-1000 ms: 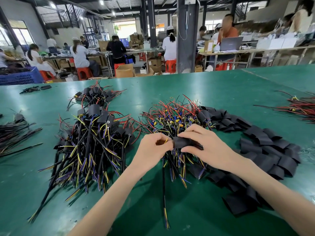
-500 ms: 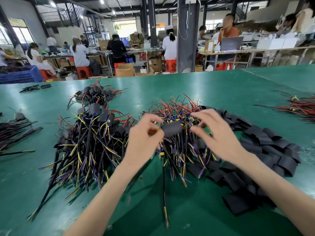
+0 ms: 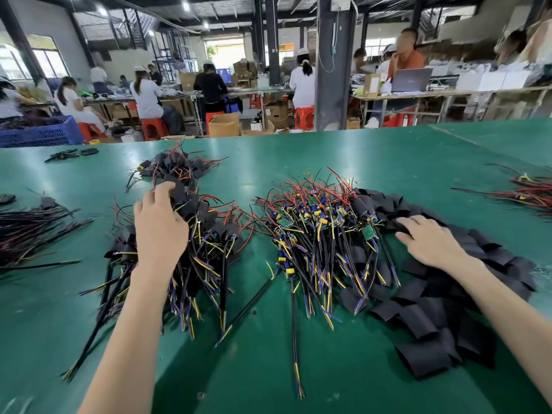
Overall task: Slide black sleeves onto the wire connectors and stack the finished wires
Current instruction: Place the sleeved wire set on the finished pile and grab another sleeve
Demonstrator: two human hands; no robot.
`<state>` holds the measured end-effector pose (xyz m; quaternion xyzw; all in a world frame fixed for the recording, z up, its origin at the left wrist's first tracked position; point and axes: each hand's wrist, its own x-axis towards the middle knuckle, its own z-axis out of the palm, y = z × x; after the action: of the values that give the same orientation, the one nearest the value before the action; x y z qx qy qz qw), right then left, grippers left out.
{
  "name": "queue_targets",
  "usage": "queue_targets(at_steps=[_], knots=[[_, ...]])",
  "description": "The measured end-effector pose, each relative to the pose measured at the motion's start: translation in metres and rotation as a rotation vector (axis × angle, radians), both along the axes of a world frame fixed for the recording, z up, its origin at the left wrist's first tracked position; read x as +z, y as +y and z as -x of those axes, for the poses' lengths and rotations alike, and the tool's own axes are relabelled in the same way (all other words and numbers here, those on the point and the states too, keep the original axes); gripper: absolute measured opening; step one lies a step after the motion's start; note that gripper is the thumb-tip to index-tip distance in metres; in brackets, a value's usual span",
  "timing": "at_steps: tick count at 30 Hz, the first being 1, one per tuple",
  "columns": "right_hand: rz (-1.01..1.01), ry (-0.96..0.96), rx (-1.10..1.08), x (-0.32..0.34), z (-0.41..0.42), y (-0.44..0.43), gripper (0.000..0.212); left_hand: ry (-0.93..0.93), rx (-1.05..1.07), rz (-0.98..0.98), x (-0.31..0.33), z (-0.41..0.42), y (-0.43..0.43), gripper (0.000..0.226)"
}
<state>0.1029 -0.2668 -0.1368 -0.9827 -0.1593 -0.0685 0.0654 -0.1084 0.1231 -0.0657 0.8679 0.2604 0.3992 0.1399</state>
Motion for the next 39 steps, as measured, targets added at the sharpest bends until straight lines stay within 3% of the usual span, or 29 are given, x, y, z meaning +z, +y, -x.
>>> queue_targets(at_steps=[5,12,16,19,20,22,25,28,32,34,37,39], knots=[[-0.052,-0.026,-0.005,0.005,0.006,0.004,0.026,-0.017,0.110,-0.076,-0.003,-0.003,-0.002,0.048],[-0.110,-0.023,0.023,0.011,0.013,0.007,0.012,0.089,0.121,0.013,-0.009,-0.006,0.009,0.045],[-0.027,-0.066,0.050,0.015,0.017,0.008,0.011,-0.096,0.117,-0.068,0.002,-0.002,-0.006,0.056],[-0.012,-0.131,0.055,0.016,0.020,0.006,0.013,-0.293,-0.006,-0.219,0.008,-0.004,-0.039,0.037],[-0.019,-0.144,0.052,0.015,0.021,0.006,0.016,-0.251,-0.103,-0.154,0.008,-0.007,-0.054,0.028],[-0.046,-0.156,0.041,0.015,0.020,0.006,0.023,0.022,-0.238,0.031,0.000,-0.015,-0.081,0.018],[-0.092,-0.169,0.035,0.014,0.019,0.007,0.027,0.470,-0.305,0.136,-0.022,-0.025,-0.106,0.022],[-0.145,-0.188,0.037,0.013,0.019,0.008,0.029,0.675,-0.302,0.196,-0.036,-0.029,-0.111,0.030],[-0.162,-0.190,0.033,0.013,0.020,0.011,0.029,0.669,-0.353,0.366,-0.046,-0.037,-0.115,0.028],[-0.179,-0.189,0.035,0.014,0.021,0.012,0.030,0.600,-0.397,0.582,-0.047,-0.040,-0.116,0.032],[-0.203,-0.194,0.038,0.014,0.022,0.011,0.031,0.446,-0.495,0.921,-0.042,-0.038,-0.114,0.016],[-0.217,-0.190,0.045,0.015,0.022,0.012,0.031,0.327,-0.511,1.173,-0.037,-0.039,-0.111,0.020]])
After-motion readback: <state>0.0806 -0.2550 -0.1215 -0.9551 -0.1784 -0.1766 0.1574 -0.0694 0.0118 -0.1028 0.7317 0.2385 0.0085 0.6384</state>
